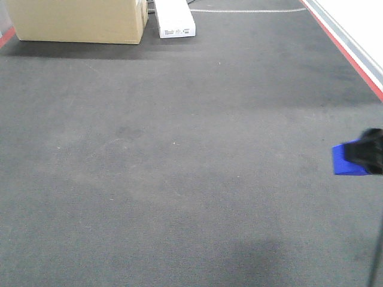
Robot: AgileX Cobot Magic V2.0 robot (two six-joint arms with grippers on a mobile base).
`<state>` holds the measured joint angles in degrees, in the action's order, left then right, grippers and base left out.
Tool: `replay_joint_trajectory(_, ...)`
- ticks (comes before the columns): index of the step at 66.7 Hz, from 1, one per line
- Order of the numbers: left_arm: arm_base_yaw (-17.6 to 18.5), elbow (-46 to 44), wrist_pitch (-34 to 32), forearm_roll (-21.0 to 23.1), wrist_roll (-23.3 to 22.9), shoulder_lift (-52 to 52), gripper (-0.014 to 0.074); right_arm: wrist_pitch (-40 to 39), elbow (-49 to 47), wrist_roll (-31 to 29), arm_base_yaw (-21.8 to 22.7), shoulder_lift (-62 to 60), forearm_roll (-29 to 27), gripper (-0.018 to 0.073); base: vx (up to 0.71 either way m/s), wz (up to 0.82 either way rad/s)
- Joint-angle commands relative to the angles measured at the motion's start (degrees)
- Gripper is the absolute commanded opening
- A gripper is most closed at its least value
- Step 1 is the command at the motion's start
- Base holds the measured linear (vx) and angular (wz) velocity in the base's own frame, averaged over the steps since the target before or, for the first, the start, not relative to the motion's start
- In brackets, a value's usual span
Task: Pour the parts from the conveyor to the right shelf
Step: 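Lift the blue part off the belt with the right gripper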
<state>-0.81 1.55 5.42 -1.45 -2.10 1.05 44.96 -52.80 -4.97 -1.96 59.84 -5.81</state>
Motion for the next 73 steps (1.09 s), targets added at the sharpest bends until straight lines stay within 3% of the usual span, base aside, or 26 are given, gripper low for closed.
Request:
replay_joint_trajectory(1, -0.12, -1.5, -4.13, 0.35, -0.42, 0.35, -0.0006, -6.87, 2.3, -1.19, 0.39, -7.59, -1.32, -0.0008, 0.0, 0.0)
replay_joint_trajectory(15, -0.12, -1.5, -4.13, 0.35, -0.42, 0.35, -0.0006, -13.82, 11.47, -4.62, 0.39, -21.44, -4.23, -0.0008, 0.0, 0.0)
replay_joint_trajectory(41, -0.12, -1.5, -4.13, 0.35, -0.42, 0.35, -0.0006, -23.44, 30.02, -23.28, 0.39, -47.47, -16.47, -0.0008, 0.0, 0.0)
replay_joint_trajectory(52, -0.12, -1.5, -4.13, 0.35, -0.42, 0.35, -0.0006, -29.61, 34.59, -23.6, 0.39, -53.6, -19.54, -0.0008, 0.0, 0.0)
replay_joint_trajectory(73, -0.12, -1.5, -4.13, 0.35, -0.42, 0.35, -0.0006, -28.63, 34.99, -23.6, 0.39, -54.31, -19.54, -0.0008, 0.0, 0.0)
